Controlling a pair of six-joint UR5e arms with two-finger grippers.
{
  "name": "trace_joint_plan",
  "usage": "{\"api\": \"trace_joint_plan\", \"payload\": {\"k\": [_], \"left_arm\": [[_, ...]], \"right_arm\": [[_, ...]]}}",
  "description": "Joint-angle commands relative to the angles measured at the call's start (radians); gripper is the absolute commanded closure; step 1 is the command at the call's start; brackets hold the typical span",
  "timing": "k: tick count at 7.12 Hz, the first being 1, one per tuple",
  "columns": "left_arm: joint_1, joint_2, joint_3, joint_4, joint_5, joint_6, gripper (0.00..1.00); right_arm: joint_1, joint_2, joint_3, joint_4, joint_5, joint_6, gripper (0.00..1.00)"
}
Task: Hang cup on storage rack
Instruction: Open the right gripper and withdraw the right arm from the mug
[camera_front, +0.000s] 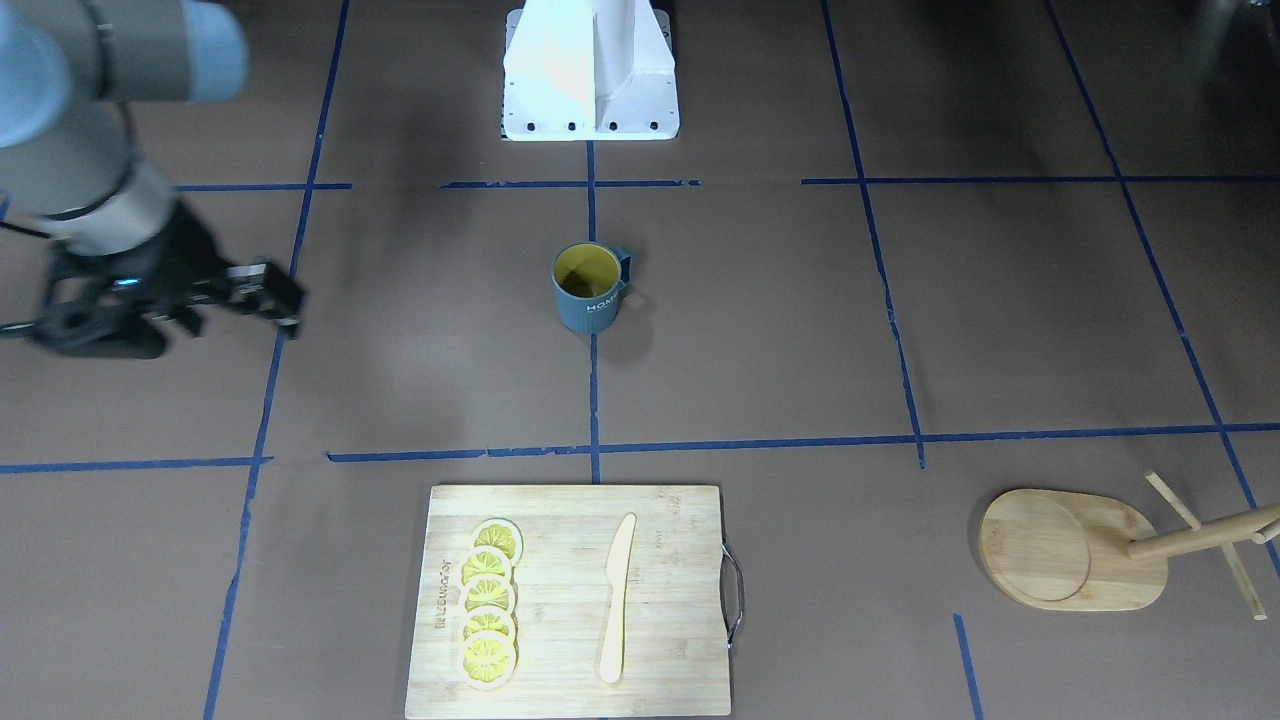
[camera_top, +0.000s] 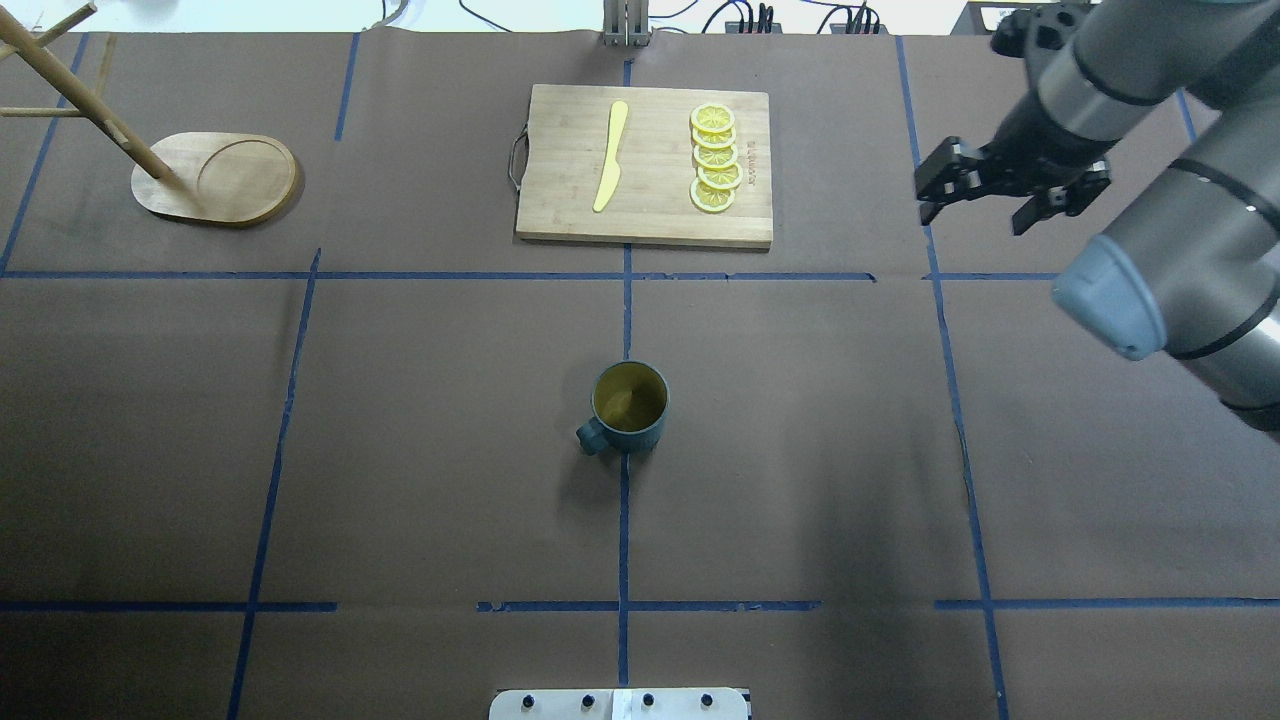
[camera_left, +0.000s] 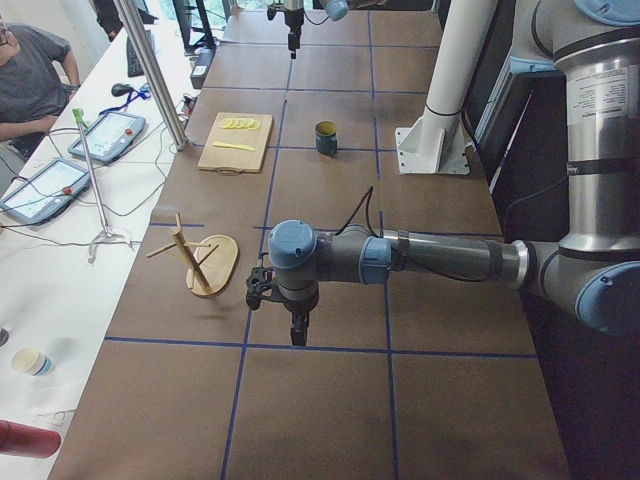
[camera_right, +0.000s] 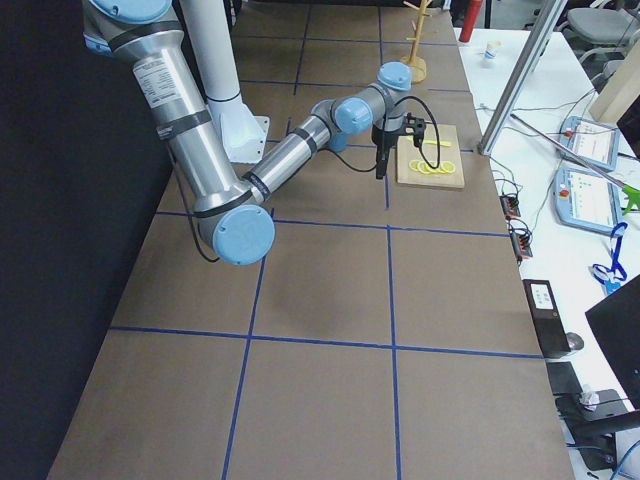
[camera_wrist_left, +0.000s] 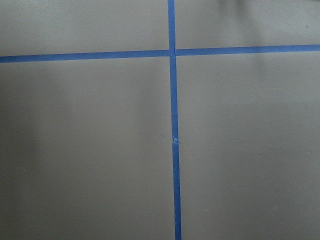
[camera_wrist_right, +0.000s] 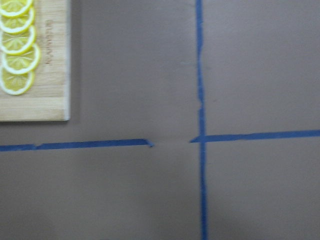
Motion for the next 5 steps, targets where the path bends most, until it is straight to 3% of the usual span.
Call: {"api": "trace_joint_plan", "payload": {"k": [1,3,5], "left_arm": [[0.007,-0.056,0.006,-0.04,-0.003,-0.001,0.0],[0.01,-0.098,-0.009,-0.041,-0.017,0.002,0.0],[0.01,-0.097,-0.026,-0.079,-0.13,0.002,0.0]], "right_arm": [[0.173,-0.166,-0.014,0.002,0.042,-0.361,0.0],[0.305,-0.328,-0.016,-0.001,0.05,-0.697,0.0],[0.444,-0.474,-0.013,0.01,0.055,-0.903,0.0]]}}
